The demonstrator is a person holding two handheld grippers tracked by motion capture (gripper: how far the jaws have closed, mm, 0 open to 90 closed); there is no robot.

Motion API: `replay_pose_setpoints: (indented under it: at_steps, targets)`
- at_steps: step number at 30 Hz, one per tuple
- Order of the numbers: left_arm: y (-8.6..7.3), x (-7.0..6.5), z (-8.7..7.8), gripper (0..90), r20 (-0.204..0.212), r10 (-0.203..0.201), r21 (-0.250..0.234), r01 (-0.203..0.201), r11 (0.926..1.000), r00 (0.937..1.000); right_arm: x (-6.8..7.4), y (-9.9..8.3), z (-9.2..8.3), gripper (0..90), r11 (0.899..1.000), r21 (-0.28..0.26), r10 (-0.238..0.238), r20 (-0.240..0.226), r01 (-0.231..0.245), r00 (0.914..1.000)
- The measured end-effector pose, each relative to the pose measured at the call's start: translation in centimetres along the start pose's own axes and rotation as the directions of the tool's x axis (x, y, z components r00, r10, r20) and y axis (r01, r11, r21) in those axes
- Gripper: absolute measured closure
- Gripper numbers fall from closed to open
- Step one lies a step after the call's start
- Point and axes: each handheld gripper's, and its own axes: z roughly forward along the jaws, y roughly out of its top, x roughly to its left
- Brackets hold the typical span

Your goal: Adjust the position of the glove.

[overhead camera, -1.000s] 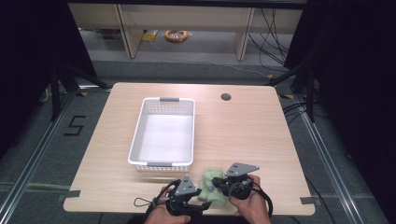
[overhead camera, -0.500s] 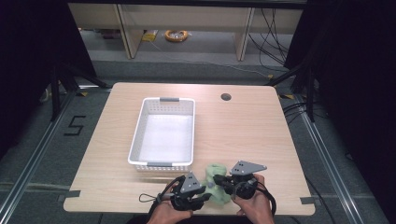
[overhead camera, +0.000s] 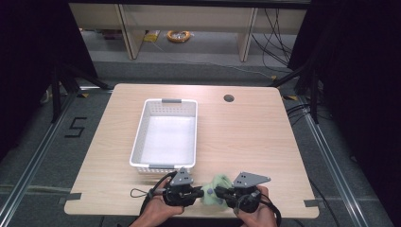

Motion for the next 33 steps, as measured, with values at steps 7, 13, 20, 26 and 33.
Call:
replay_pose_setpoints:
  at_steps: [7, 13, 20, 26, 33]
  targets:
    - [-0.6, 1.1, 1.1, 82.7, -0.012, -0.037, 0.047, 0.038, 0.9982, 0.9992, -0.5, -1.0, 1.0, 79.6, 0.996, 0.067, 0.060, -0.017, -0.058, 0.9981]
    - [-0.7, 1.3, 0.9, 81.5, -0.013, -0.031, 0.045, 0.032, 0.9985, 0.9994, -1.6, -0.2, -0.4, 72.4, 0.999, 0.033, 0.014, 0.013, -0.015, 0.9998]
    - [-0.8, 1.6, 0.9, 80.2, -0.017, -0.025, 0.059, 0.026, 0.9979, 0.9996, -3.9, -0.5, -2.0, 63.5, 0.998, 0.054, -0.032, 0.061, 0.028, 0.9977]
    - [-0.9, 1.5, 1.0, 80.3, -0.013, -0.044, 0.059, 0.045, 0.9972, 0.9989, -4.3, -1.6, -1.0, 59.9, 0.994, 0.106, -0.005, 0.026, 0.002, 0.9997]
    - [-0.8, 1.6, 1.0, 82.6, -0.011, -0.040, 0.057, 0.041, 0.9975, 0.9991, -4.8, -2.1, -0.3, 77.9, 0.991, 0.135, 0.009, -0.035, -0.004, 0.9993]
